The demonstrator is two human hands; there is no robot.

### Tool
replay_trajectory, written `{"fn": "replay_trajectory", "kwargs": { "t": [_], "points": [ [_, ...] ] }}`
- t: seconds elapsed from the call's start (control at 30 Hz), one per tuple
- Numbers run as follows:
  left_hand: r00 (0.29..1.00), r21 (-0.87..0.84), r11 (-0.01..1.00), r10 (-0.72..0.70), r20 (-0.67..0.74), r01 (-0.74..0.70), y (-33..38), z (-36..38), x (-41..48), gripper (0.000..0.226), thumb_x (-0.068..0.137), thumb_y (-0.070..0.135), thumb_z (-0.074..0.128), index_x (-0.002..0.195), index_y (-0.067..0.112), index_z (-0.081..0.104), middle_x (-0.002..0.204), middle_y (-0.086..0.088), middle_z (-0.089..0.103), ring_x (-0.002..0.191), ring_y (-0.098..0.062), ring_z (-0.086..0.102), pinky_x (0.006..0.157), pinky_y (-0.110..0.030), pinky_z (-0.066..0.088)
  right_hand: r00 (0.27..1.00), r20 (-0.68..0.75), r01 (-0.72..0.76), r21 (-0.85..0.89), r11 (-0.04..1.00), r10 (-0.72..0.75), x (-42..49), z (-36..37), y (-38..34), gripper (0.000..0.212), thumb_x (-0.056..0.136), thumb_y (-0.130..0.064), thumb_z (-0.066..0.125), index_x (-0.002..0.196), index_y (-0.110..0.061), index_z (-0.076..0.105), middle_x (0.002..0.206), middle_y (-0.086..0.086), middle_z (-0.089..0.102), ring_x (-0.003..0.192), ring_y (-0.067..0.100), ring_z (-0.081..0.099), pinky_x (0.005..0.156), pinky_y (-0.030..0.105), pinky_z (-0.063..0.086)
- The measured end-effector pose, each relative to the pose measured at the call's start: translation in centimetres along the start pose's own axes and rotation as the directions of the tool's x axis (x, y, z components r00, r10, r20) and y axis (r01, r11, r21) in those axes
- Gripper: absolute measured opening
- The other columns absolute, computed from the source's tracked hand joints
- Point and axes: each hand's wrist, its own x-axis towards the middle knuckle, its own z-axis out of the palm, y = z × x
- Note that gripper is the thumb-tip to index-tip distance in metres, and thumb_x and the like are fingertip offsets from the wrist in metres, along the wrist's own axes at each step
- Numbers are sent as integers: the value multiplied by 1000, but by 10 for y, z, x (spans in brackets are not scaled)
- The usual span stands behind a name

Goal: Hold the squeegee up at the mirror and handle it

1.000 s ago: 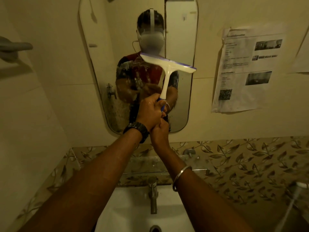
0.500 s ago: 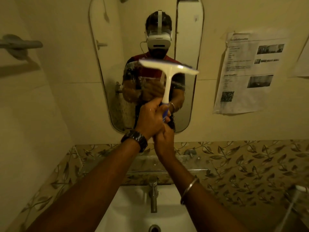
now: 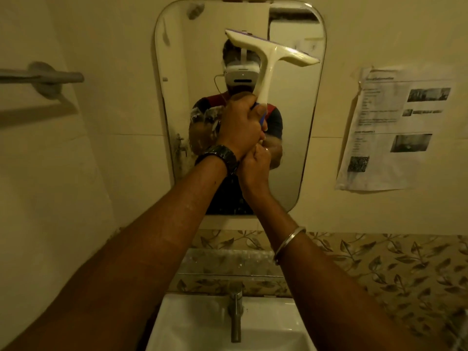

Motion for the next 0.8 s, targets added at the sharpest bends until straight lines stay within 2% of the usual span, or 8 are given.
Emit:
{"fn": "replay_trajectory", "kwargs": {
  "t": [0.07,0.1,0.27,0.4,0.53,0.63,0.8],
  "points": [
    [1000,25,1000,-7,-24,8,-12,-1,-11,22,106,17,54,106,-1,65,91,-8,65,59,7,63,50,-8,47,999,7,-42,8,999,42,-9,1,10,39,104,-4,39,69,-14,52,61,-3,54,52,8,48,49,22,42],
    [1000,15,1000,-16,-22,16,-19,-1,-17,21,106,17,55,106,-2,65,88,-6,65,59,6,63,51,-9,48,998,10,-63,4,998,63,-15,1,17,40,105,-3,39,69,-14,53,60,-5,55,51,6,49,49,21,42],
    [990,-147,979,-137,40,141,-61,2,-49,20,106,19,54,106,2,64,86,-22,66,66,-19,65,59,-27,57,988,16,-156,-30,987,156,-49,-2,52,39,106,-9,44,70,-8,56,60,1,56,52,17,50,47,24,42],
    [976,-155,963,-216,37,219,-86,8,-85,16,106,17,54,103,8,66,83,-18,68,62,-18,63,60,-28,61,977,29,-209,-92,973,213,-79,-9,84,38,104,-6,47,67,-8,56,58,-1,54,51,11,46,48,26,37],
    [959,-116,952,-278,58,283,-107,13,-119,14,106,16,55,101,11,67,81,-14,70,63,-18,66,63,-32,61,959,14,-276,-153,949,282,-113,-21,110,43,102,-8,47,60,-19,51,55,-2,51,52,13,45,52,31,35],
    [962,-102,957,-266,61,271,-104,11,-134,14,107,18,54,100,17,66,80,-7,71,64,-21,70,64,-33,62,965,11,-255,-164,953,260,-131,-27,109,36,100,-11,46,65,-15,54,61,12,56,56,16,49,54,34,39],
    [985,-199,965,-165,51,172,-74,-3,-109,20,107,22,53,106,7,66,85,-13,72,71,-34,72,67,-45,64,991,68,-108,-129,986,118,-106,-23,64,32,102,-15,43,72,-16,54,67,6,57,60,12,50,56,31,42]
  ]
}}
